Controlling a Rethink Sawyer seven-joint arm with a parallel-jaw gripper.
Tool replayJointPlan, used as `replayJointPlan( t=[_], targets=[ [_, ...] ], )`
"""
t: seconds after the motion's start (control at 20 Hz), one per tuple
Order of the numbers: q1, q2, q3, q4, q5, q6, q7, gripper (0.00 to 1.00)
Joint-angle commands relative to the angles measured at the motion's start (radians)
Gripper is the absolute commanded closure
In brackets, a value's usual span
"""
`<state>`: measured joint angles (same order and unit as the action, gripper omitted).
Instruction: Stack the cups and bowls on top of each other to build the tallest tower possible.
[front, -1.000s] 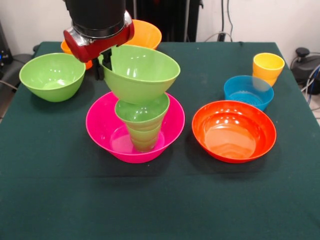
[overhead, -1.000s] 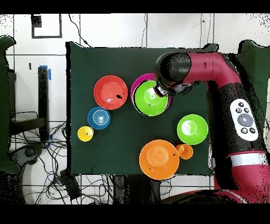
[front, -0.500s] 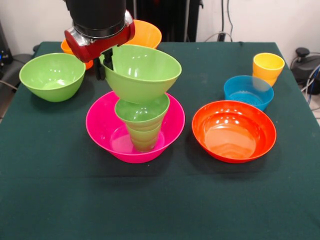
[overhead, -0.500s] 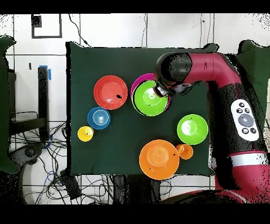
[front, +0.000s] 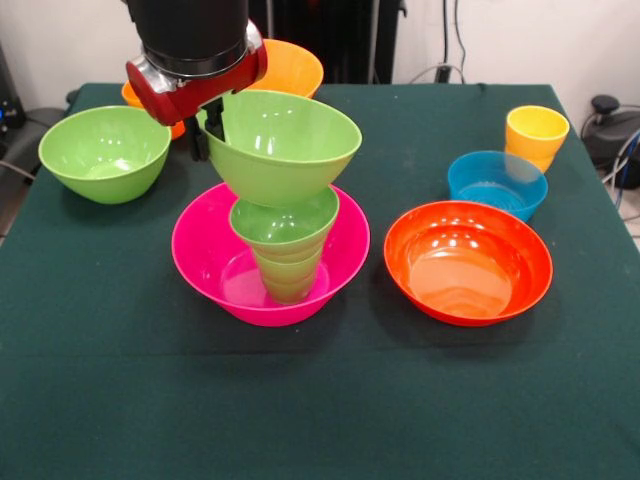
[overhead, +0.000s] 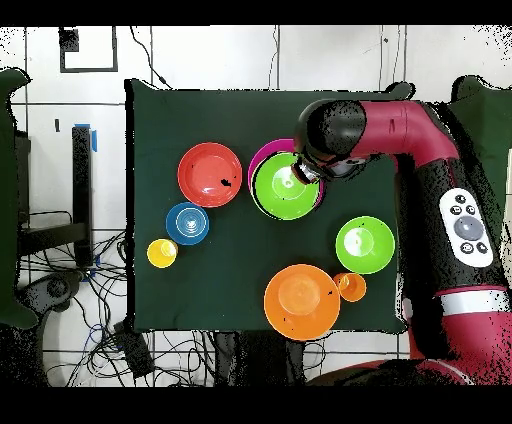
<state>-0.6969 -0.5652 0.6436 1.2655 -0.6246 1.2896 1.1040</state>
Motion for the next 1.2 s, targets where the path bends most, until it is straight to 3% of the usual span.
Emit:
replayJointPlan(
  t=[0.05,0.65,1.2],
  targets=[
    [0.011,0.044,0.046,0.021,0.000,-0.064,-0.178,1.00],
    [-0.003,0.045,0.072,0.040,0.020,-0.113,-0.174,1.00],
    [0.007,0.052,0.067,0.019,0.011,-0.093,-0.179,1.00]
  ],
)
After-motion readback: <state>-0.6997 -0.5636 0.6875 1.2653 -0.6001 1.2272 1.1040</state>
